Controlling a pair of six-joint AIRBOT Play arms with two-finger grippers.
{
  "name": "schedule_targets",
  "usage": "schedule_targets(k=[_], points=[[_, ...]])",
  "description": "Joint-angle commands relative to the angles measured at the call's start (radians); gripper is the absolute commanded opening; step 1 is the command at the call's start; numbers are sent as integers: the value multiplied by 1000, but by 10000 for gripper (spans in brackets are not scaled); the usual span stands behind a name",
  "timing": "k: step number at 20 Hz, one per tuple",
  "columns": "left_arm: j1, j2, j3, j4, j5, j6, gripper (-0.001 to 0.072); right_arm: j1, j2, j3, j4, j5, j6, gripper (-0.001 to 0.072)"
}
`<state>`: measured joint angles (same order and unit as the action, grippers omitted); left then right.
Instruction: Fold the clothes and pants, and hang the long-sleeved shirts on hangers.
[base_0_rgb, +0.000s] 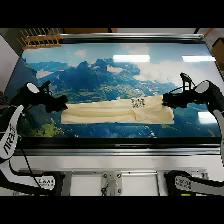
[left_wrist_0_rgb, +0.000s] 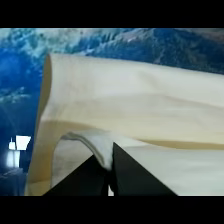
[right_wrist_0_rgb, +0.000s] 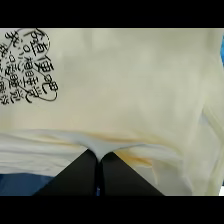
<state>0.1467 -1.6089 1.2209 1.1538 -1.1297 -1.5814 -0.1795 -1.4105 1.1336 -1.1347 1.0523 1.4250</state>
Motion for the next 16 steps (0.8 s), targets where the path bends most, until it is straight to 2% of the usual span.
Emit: schedule_targets(k=[1, 2, 3, 5, 7, 8, 10, 11, 16], points=[[-24, -66, 82, -5, 10, -5, 226, 2, -44, 11, 76, -124, 2, 180], [-24, -66, 105, -16, 20, -5, 517, 2, -46, 11, 98, -150, 0, 462], [-23, -66, 139, -34, 23, -10, 570, -1, -46, 15, 126, -172, -15, 665], [-8, -48, 210, -28, -8, -22, 570, -21, -43, 53, 138, -166, -29, 668], [0, 0, 235, -21, -31, -23, 568, -75, -29, 83, 137, -104, -95, 668], [2, 27, 232, -20, -45, -23, 526, -117, -26, 85, 137, -60, -129, 668], [-8, 68, 232, -20, -85, -20, 98, -220, -38, 84, 133, 56, -207, 671], [-20, 86, 232, -22, -98, -19, 4, -272, -55, 84, 133, 106, -238, 704], [-162, 132, 232, -24, -106, -23, 4, -462, -219, 84, 142, 194, -278, 720]])
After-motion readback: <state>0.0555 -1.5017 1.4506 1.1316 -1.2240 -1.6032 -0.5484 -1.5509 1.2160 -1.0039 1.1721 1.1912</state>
